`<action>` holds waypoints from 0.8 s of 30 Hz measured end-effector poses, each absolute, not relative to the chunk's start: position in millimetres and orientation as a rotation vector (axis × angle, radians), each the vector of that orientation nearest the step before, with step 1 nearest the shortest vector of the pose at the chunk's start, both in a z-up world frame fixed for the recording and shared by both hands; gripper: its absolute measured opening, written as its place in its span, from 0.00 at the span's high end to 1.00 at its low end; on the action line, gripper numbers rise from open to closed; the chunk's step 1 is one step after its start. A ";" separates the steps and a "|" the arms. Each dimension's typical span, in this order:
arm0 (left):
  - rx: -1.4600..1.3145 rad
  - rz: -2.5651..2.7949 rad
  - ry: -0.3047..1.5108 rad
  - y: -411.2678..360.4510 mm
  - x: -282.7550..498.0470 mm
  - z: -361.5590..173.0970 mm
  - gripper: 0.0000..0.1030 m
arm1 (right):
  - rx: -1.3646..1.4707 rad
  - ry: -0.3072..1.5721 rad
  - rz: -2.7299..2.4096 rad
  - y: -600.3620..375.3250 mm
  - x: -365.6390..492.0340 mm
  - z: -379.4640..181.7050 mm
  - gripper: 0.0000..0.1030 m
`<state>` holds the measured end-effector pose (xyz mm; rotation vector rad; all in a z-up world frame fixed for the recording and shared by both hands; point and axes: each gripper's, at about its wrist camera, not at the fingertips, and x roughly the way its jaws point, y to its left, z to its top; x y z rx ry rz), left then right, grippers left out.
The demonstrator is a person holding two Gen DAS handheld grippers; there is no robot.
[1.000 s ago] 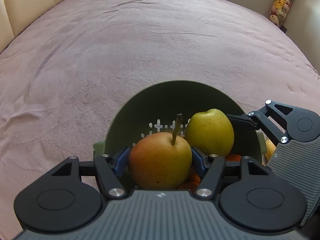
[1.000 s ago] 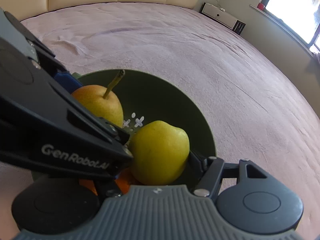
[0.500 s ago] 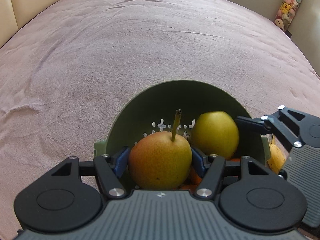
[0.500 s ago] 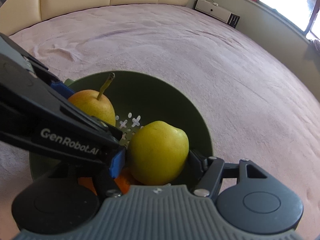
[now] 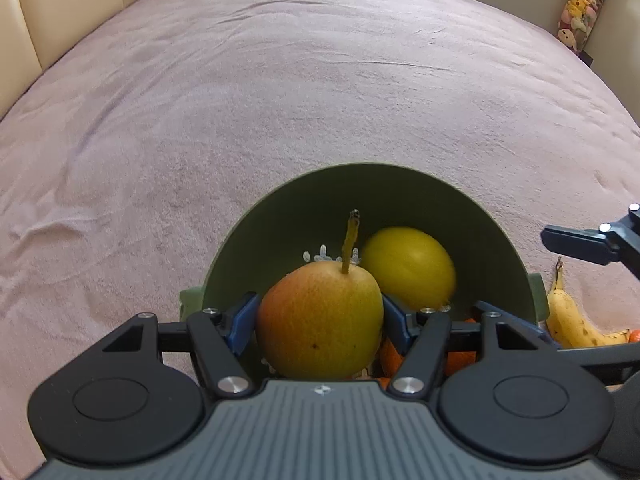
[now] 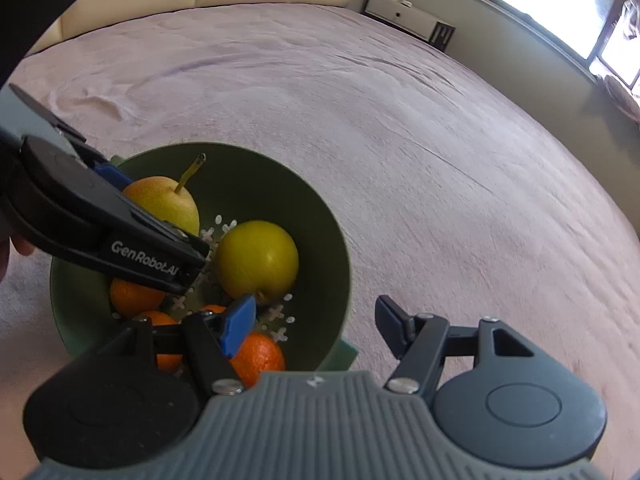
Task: Organize fruits
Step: 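Open both tools to drop the apple and pear into the colander, then move both open tools back toward the banana and the last tangerine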
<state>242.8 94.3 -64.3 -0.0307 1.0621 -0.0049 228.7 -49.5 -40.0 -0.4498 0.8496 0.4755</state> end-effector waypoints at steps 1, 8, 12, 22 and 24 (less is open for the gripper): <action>-0.022 -0.001 1.060 93.4 242.7 -66.5 0.27 | -0.443 0.855 0.469 -51.1 228.6 -39.4 0.38; 0.045 -0.007 1.048 85.2 243.4 -72.3 0.26 | -0.439 0.854 0.469 -53.3 225.3 -37.7 0.38; 0.013 -0.007 1.070 88.6 243.3 -76.0 0.22 | -0.442 0.861 0.464 -48.6 229.1 -41.4 0.38; -0.005 0.008 1.064 88.2 241.1 -65.2 0.14 | -0.438 0.886 0.465 -41.3 235.8 -45.3 0.34; -0.017 0.008 1.067 89.4 241.5 -62.8 0.14 | -0.421 0.887 0.468 -42.6 235.6 -42.1 0.34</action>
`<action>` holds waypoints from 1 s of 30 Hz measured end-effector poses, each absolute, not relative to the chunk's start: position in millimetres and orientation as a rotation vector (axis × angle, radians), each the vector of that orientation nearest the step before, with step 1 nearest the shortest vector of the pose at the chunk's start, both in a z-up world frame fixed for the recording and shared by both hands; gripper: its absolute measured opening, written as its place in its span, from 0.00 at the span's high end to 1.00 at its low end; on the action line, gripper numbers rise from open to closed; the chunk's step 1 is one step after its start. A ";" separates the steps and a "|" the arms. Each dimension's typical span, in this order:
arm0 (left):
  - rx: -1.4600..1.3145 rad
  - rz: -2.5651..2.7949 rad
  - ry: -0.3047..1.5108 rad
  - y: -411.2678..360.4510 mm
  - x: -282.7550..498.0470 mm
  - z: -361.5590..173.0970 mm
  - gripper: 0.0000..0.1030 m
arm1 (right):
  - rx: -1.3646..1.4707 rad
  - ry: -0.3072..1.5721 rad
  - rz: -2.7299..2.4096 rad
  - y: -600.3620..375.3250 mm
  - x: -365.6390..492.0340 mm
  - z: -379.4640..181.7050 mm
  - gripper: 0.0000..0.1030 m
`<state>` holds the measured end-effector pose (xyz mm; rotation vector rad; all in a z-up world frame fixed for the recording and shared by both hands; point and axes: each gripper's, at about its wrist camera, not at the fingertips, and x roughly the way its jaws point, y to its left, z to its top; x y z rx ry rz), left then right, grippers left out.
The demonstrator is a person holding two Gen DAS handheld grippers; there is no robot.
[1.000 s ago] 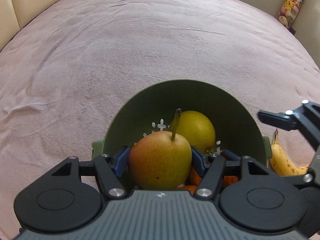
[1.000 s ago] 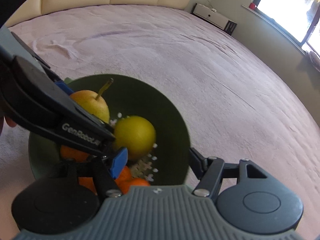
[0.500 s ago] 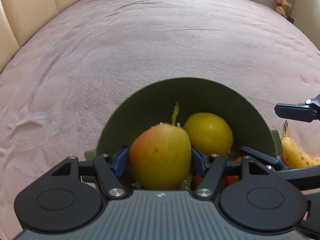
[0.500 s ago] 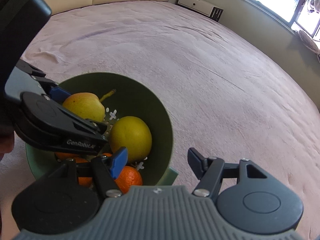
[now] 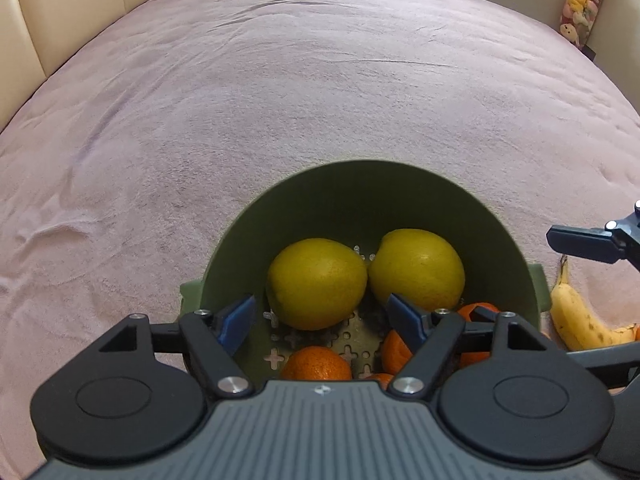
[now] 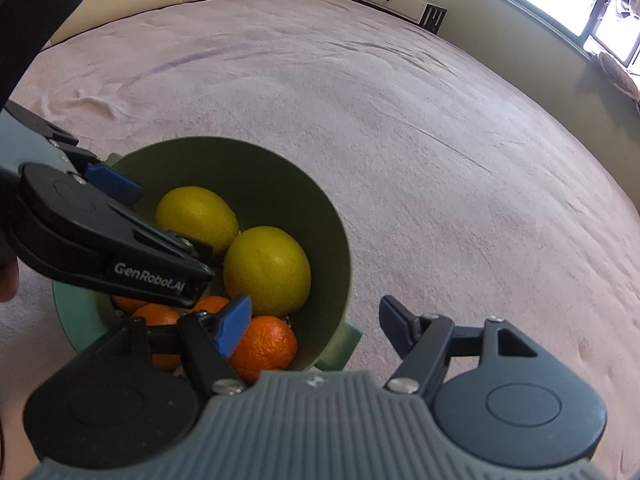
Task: Organize fruits
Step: 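Move both open tools back toward the banana and the last tangerine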
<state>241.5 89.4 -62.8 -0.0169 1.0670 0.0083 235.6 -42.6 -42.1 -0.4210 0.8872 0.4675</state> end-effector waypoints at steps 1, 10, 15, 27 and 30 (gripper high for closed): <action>-0.023 0.009 1.067 88.7 241.0 -61.2 0.14 | -0.412 0.888 0.467 -43.6 235.4 -40.2 0.33; -0.096 0.031 0.981 79.5 222.5 -34.0 0.14 | -0.318 0.902 0.381 -64.3 222.9 -23.3 0.32; -0.094 0.022 0.924 66.5 211.0 -15.6 0.14 | -0.243 0.879 0.289 -80.9 210.0 -13.6 0.32; -0.175 -0.124 0.910 41.6 179.6 -3.3 0.19 | -0.096 0.876 0.108 -147.0 165.0 -4.3 0.33; -0.172 -0.170 0.913 32.0 171.4 -5.4 0.20 | -0.062 0.871 0.059 -164.2 153.3 -2.5 0.33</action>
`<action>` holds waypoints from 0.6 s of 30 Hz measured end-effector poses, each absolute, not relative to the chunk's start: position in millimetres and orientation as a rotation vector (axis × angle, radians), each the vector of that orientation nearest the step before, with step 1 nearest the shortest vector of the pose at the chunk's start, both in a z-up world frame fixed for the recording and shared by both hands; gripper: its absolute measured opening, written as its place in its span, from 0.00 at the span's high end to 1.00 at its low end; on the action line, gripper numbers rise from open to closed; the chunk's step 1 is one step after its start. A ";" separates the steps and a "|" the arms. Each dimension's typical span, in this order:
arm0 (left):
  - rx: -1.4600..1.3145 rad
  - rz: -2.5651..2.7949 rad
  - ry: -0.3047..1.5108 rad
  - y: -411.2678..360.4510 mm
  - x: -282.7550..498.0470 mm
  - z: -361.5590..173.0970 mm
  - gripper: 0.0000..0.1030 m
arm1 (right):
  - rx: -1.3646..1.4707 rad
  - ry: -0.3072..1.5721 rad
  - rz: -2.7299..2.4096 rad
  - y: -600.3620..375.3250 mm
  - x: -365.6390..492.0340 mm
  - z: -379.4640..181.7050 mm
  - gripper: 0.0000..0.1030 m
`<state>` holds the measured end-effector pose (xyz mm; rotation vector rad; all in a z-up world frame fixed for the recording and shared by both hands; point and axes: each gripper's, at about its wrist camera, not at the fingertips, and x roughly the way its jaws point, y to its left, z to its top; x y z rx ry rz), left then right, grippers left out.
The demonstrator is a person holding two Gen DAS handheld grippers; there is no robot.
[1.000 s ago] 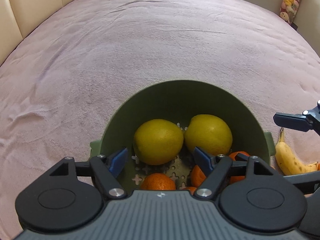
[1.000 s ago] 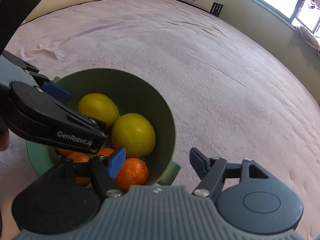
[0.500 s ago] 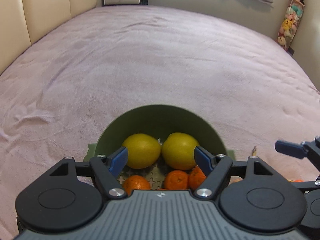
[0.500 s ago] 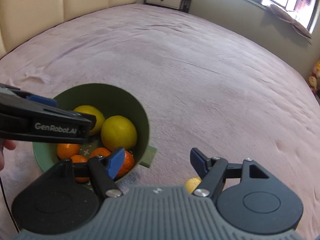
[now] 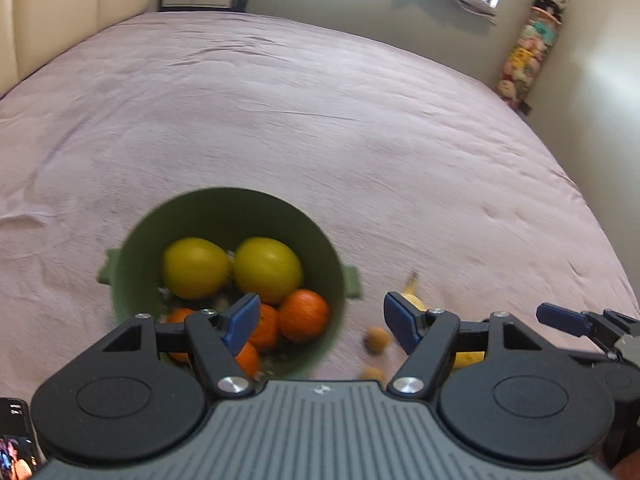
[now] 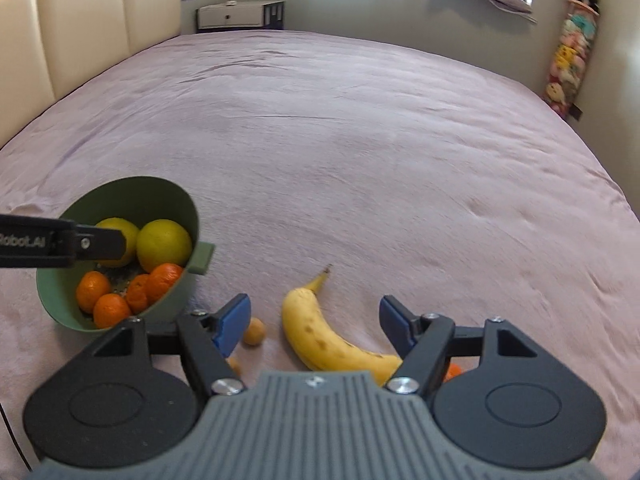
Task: Organize fruits
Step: 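Move both open tools back toward the banana and the last tangerine, then grasp the tangerine beside the banana tip with the right tool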
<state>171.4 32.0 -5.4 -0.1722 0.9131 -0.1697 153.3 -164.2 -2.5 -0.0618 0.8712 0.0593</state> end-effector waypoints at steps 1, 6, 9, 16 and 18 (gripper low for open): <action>-0.161 -0.183 0.914 27.7 167.9 -6.8 0.20 | -0.050 0.870 0.039 -171.0 147.7 -3.2 0.34; -0.144 -0.253 0.964 8.3 151.1 -23.1 0.22 | -0.012 0.904 -0.022 -186.7 119.3 -16.5 0.38; -0.126 -0.307 0.997 -3.7 139.3 -34.1 0.23 | -0.010 0.936 -0.032 -191.2 101.0 -30.8 0.38; -0.104 -0.359 1.010 -16.9 120.0 -65.5 0.30 | -0.012 0.961 -0.092 -212.5 85.4 -55.6 0.47; -0.112 -0.355 1.022 -17.6 119.1 -73.6 0.33 | -0.008 0.961 -0.110 -218.8 85.2 -58.5 0.49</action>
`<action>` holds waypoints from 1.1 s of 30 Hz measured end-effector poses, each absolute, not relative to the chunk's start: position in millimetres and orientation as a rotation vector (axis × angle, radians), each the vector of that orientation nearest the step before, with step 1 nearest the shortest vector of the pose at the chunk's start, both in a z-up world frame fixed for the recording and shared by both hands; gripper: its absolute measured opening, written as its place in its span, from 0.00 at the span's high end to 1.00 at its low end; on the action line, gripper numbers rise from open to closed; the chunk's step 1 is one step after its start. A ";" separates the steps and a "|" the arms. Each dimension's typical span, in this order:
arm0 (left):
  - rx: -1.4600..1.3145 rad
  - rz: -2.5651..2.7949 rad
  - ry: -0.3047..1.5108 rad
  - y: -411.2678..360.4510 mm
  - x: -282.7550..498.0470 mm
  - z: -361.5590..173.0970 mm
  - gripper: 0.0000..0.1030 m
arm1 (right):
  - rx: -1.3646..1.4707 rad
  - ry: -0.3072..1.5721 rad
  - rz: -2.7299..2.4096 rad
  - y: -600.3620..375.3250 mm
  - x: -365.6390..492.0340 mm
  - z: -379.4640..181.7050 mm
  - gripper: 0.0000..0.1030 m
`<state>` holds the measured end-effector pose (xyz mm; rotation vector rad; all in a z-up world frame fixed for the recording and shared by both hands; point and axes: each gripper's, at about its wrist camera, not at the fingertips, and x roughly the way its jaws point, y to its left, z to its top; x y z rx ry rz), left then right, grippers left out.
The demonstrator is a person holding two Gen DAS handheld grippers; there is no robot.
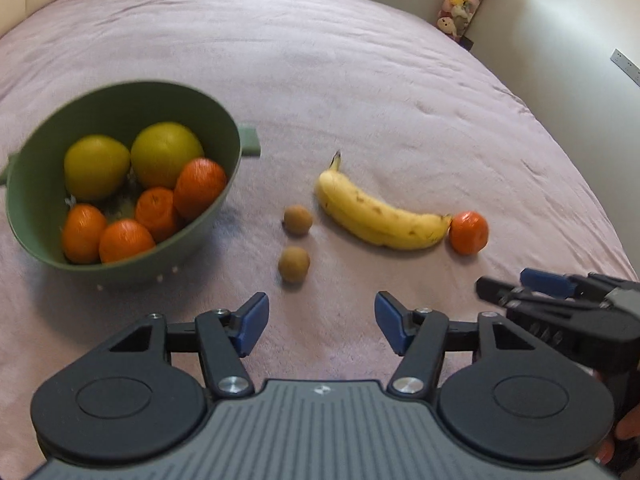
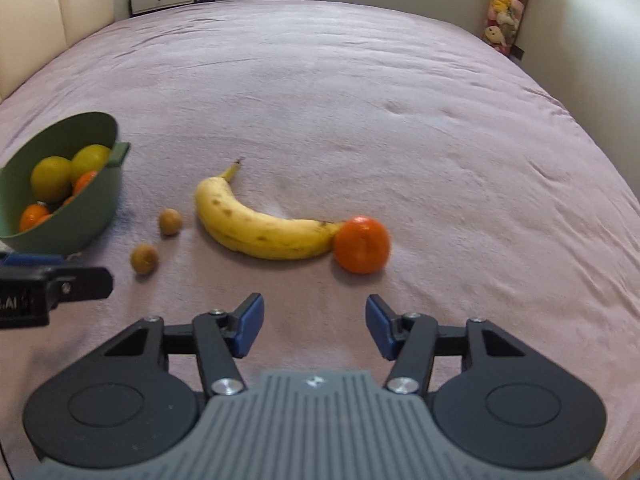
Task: Organize fruits
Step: 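Grasp the tangerine beside the banana tip with the right tool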
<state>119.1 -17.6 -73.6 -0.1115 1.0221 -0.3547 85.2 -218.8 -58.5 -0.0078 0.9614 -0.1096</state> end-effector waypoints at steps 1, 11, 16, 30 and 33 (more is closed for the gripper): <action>-0.110 -0.352 1.029 -19.5 120.5 -75.3 0.33 | 0.000 0.959 -0.112 -222.7 85.3 -57.8 0.51; -0.013 -0.395 1.010 -53.3 139.2 -79.0 0.33 | 0.069 0.943 -0.111 -248.0 115.1 -67.1 0.51; -0.036 -0.420 1.017 -65.6 153.7 -83.9 0.33 | -0.024 0.931 -0.080 -244.8 126.7 -75.7 0.51; 0.006 -0.408 1.090 -77.1 177.2 -101.7 0.33 | 0.055 1.018 -0.171 -255.6 167.1 -95.0 0.51; 0.007 -0.404 1.096 -75.0 178.6 -102.4 0.33 | 0.059 1.018 -0.173 -255.5 169.4 -96.6 0.52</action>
